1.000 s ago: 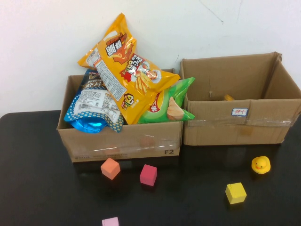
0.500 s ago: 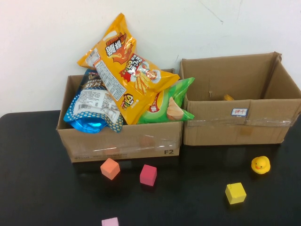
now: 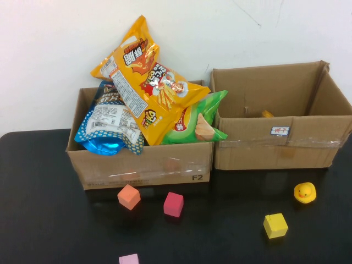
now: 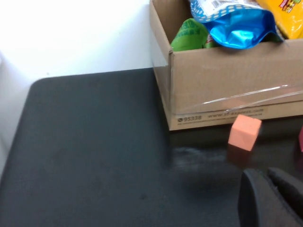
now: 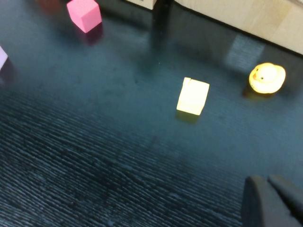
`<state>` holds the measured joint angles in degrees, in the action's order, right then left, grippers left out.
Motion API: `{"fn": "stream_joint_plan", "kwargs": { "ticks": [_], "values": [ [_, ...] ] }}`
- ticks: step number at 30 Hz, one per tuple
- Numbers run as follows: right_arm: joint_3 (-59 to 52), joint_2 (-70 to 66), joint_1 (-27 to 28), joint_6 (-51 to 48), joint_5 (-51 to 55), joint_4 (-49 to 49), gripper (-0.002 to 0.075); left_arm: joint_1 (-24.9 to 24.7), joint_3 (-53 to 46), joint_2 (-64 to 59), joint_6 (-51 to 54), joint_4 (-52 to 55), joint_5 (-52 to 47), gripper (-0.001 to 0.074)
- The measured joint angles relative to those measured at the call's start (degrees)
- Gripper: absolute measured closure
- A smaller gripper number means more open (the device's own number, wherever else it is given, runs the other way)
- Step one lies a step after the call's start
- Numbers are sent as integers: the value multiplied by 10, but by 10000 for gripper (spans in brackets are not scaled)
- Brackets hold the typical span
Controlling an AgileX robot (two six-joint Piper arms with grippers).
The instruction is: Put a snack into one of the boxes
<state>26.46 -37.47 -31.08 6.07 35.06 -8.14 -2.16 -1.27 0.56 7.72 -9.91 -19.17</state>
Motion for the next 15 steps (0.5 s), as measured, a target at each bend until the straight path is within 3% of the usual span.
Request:
{"fn": "stream_joint_plan", "kwargs": {
  "ticks": [15],
  "values": [
    [0, 0, 0, 0, 0, 0, 725, 0, 1, 0, 0, -11, -1, 736]
  ]
}}
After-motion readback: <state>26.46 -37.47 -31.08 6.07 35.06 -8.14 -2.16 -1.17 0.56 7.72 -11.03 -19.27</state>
